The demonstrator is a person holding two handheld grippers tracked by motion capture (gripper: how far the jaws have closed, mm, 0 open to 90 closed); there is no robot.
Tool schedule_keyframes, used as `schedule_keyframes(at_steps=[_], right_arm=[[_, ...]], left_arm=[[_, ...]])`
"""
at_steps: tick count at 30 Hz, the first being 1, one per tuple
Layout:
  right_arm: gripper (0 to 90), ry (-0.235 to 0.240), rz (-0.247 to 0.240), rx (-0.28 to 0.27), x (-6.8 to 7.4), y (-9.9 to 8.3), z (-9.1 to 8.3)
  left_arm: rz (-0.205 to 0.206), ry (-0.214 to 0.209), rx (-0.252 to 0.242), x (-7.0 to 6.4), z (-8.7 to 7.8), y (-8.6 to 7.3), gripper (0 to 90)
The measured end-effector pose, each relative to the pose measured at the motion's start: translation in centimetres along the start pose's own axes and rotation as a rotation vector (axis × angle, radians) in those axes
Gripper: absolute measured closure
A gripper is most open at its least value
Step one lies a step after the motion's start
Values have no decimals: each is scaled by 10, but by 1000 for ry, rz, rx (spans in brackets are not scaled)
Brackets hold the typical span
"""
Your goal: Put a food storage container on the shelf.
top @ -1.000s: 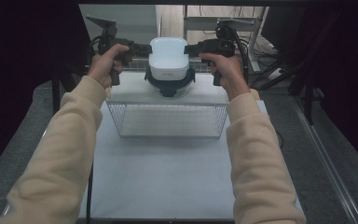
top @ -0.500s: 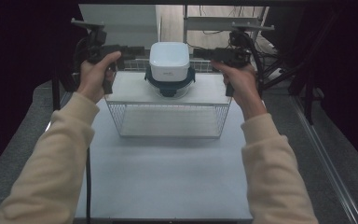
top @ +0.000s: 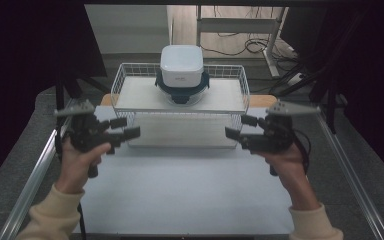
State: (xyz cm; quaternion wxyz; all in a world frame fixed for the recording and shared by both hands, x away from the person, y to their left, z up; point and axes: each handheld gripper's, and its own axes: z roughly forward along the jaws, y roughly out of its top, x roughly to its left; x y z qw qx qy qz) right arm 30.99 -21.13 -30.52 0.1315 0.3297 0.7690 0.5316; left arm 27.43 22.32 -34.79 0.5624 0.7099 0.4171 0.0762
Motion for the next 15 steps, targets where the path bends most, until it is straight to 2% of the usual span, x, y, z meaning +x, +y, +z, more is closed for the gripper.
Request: schedule_keyframes(at_steps=[3,5,7,12,15], right_arm=[[257,-16,6,16,2,-36,-5],[257,-50,3,46,2,-58,-7],[257,-61,13,61,1,-73,-7],[257,-72,74,100,-5,-111,-2],[258,-82,100,126,-9,-129,3]], left_arm=[[12,43,49,0,4,-32,230],[10,71,84,2,8,-51,227],[-7,72,97,5,11,-63,226],[-27,117,157,11,22,-91,216],[-33,125,170,12,25,-101,216]])
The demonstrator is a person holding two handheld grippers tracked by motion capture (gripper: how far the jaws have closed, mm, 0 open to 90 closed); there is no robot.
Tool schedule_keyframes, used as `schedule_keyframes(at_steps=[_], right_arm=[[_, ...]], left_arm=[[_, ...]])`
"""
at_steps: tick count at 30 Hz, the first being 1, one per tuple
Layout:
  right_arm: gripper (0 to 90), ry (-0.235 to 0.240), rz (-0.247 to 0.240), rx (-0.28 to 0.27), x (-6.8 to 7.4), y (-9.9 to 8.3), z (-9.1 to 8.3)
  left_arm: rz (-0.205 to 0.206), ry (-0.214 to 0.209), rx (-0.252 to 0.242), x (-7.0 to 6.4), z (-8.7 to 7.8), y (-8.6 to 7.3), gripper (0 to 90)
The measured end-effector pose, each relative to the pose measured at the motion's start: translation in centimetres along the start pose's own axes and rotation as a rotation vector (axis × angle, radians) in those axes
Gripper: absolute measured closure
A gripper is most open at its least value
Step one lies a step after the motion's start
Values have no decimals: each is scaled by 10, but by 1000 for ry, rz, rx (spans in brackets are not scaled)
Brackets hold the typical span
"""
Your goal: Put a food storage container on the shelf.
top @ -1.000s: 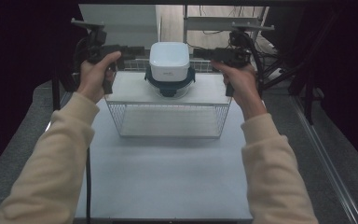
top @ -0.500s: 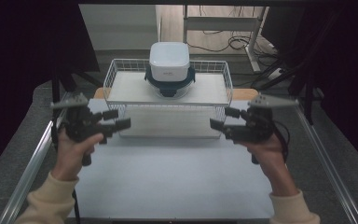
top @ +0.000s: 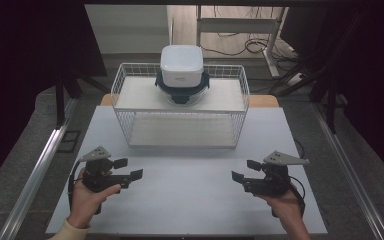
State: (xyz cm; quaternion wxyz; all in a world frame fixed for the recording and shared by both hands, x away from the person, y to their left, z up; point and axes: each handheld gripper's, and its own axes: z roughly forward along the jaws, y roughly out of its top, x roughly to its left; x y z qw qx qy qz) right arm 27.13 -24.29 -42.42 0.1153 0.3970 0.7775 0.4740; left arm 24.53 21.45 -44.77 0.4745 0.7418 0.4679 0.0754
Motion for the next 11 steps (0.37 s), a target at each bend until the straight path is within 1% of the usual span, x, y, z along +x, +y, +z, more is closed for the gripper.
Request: schedule_keyframes(at_steps=[2,3,4,6,7,11], right_arm=[[258,1,7,21,-2,-5,3],[258,-2,0,29,-2,-6,4],[258,-9,-5,29,-1,-5,3],[258,-3,-8,11,0,-3,1],[258,-3,-12,5,1,-2,0],[254,2,-21,-2,3,-1,-3]], left_arm=[[13,-1,21,0,3,-2,214],[14,5,16,0,2,-2,211],[12,10,6,-1,0,-1,212],[12,8,-5,-2,-4,1,212],[19,11,-9,-2,-5,1,212],[24,7,-5,-4,-3,1,210]])
